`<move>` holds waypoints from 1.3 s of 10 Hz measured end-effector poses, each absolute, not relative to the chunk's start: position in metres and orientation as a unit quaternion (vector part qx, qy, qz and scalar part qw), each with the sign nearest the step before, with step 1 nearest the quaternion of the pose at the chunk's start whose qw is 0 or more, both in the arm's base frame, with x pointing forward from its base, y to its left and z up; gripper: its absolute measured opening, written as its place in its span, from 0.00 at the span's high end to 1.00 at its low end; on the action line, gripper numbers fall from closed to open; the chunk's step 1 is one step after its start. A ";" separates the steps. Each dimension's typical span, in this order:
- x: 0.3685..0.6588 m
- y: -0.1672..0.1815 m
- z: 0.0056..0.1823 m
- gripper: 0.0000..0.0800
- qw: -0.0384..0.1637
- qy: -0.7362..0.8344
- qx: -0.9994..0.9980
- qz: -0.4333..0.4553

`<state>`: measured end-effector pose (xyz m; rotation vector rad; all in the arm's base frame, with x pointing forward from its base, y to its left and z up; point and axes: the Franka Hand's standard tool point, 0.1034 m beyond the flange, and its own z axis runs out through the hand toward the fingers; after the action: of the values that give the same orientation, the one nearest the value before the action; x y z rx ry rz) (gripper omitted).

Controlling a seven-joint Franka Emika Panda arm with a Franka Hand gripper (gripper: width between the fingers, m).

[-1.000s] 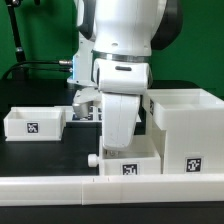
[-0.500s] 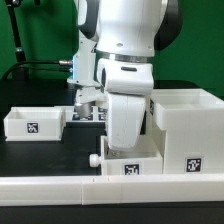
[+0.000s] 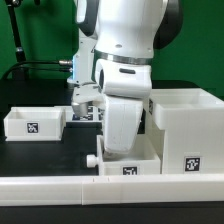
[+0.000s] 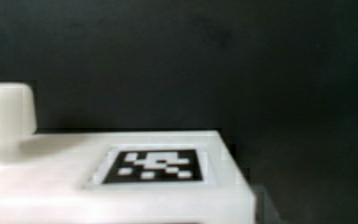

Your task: Assemble drawer

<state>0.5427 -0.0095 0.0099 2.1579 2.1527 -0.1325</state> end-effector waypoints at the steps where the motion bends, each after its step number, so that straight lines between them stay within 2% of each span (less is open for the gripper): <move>1: 0.543 -0.010 0.010 0.94 0.045 0.705 0.707 -0.043; 13: 0.539 0.003 0.009 0.94 0.049 0.731 0.680 -0.042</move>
Offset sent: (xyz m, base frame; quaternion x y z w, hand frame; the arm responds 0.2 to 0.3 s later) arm -0.0012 0.0154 -0.0011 -0.0015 -0.0028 -0.0240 0.9997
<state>0.5389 0.0030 0.0086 2.0707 2.2270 -0.1268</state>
